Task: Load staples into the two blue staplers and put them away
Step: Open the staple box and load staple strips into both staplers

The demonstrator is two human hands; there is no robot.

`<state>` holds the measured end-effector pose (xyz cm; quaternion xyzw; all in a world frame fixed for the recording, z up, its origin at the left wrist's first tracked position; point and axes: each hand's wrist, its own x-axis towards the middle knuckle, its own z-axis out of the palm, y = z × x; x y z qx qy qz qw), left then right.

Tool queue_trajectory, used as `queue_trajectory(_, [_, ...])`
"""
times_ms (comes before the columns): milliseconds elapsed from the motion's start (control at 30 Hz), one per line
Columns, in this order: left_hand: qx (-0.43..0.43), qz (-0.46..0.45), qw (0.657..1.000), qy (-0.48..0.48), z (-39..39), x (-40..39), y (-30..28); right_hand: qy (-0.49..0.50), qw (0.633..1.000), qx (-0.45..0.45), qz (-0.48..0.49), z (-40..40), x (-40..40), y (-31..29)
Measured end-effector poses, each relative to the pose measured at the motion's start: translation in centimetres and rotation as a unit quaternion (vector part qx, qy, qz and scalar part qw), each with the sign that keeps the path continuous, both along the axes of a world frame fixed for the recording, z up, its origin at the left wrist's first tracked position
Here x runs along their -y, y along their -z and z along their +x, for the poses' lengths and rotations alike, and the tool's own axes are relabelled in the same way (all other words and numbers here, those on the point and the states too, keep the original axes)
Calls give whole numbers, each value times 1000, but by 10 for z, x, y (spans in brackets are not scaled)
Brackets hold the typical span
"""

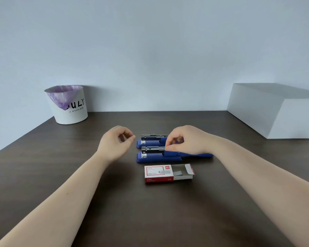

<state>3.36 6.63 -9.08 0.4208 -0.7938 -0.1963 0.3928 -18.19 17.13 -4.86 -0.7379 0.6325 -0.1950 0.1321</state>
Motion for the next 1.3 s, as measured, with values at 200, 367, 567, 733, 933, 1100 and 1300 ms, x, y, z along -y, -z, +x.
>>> queue_trajectory(200, [59, 35, 991, 114, 2, -51, 5, -26, 998, -32, 44, 0, -33, 2])
queue_trajectory(367, [181, 38, 967, 175, -4, -63, 10, -12, 994, -98, 56, -5, -40, 11])
queue_trajectory(567, [185, 12, 965, 183, -10, -59, 16, -8, 992, -88, 85, -3, -37, 18])
queue_trajectory(733, [170, 26, 969, 178, -10, -58, 18, -24, 991, -104, 80, 3, -33, 19])
queue_trajectory(933, [175, 23, 969, 173, -10, -58, 19, -2, 995, -73, 65, -2, -40, 13])
queue_trajectory(1100, [175, 23, 969, 171, -10, -57, 19, 48, 999, -8, 18, -14, -40, 7])
queue_trajectory(1300, [154, 30, 972, 178, -7, -56, 19, 91, 995, 32, -40, -20, -34, 8])
